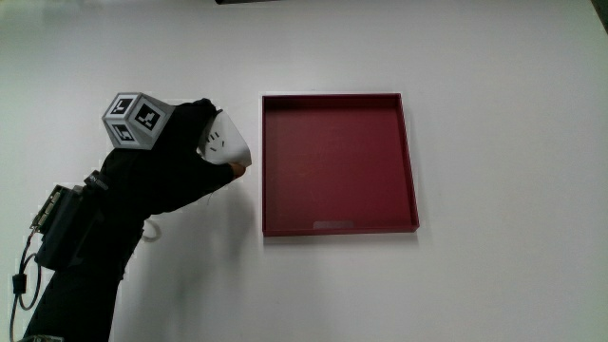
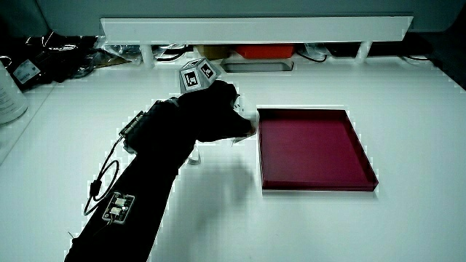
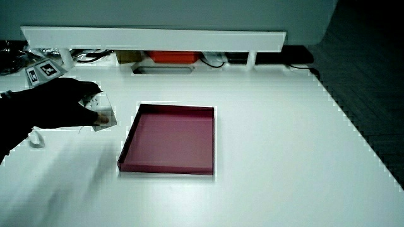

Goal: Place socket

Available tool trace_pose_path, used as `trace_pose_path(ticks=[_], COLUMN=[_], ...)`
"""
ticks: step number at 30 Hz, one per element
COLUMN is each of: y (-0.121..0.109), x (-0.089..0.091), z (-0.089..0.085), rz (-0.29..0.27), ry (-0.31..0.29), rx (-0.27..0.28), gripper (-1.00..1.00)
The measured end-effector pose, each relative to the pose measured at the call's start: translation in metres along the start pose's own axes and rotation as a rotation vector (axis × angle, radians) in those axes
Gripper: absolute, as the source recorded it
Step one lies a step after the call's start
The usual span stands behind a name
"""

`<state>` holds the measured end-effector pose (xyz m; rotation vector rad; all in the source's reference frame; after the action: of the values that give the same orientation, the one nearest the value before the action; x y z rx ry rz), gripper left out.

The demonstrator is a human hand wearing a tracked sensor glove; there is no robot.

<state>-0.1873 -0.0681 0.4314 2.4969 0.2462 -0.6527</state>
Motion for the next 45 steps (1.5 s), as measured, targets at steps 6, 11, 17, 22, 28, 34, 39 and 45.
trace_pose_path(ticks=[6, 11, 17, 22, 28, 34, 39, 45], y=[0.005, 0.01, 0.013, 0.014, 0.014, 0.014, 0.012, 0.005], x=[-0.019, -0.037, -0.051, -0.059, -0.061, -0.063, -0.065, -0.066], z=[-0.015, -0.03, -0.042, -0.049, -0.051, -0.054, -0.055, -0.046], rz=[0.076, 0.103, 0.119, 0.128, 0.135, 0.144, 0.142, 0.156], ry=[0.006, -0.01, -0.039, -0.056, -0.071, -0.093, -0.08, -0.05], rx=[-0.044, -0.072, -0.086, -0.095, -0.101, -0.106, -0.108, -0.138], gripper=[0.0, 0.0, 0.0, 0.0, 0.0, 0.0, -0.17, -0.5])
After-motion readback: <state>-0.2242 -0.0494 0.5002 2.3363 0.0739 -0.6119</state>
